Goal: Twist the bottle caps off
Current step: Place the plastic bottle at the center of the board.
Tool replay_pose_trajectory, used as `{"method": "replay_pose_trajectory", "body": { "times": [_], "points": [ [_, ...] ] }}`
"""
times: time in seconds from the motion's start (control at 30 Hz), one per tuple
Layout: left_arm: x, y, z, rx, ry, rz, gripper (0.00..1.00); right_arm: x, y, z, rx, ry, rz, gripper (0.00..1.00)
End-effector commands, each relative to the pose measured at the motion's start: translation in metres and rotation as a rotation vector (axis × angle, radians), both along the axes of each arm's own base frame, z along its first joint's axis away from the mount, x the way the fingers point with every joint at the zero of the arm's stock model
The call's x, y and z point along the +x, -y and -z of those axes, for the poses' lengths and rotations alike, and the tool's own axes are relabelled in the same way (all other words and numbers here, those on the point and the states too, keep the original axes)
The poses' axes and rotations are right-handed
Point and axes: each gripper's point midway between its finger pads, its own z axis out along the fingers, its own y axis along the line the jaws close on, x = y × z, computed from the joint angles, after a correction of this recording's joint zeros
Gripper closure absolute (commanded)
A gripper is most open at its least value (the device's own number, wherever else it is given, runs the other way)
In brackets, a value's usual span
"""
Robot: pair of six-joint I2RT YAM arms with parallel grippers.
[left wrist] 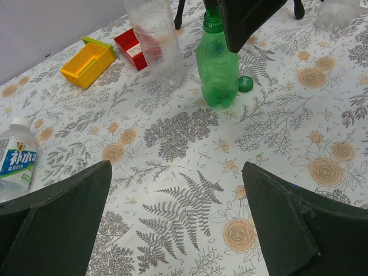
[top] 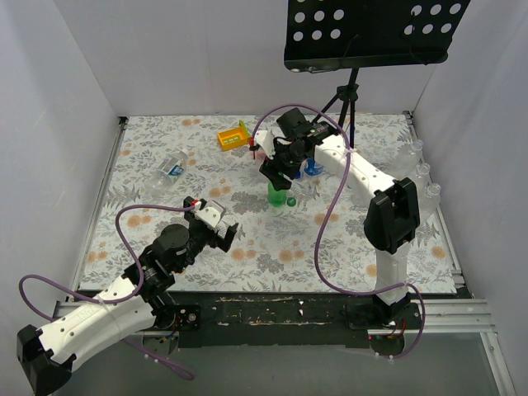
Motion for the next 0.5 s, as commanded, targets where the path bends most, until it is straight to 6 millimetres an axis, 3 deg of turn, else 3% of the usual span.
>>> {"method": "replay_pose_trajectory", "body": {
  "times": [0.0,0.47],
  "points": [
    [0.001,-0.001,-0.002,-0.001,0.012,0.000,0.02,0.007,0.002,-0.040,0.043,0.092,0.019,0.22],
    [0.001,-0.001,-0.002,-0.009,0.007,-0.002,0.02,-0.004,0.020,-0.082,0.054,0.201,0.017,0.18]
  ]
}}
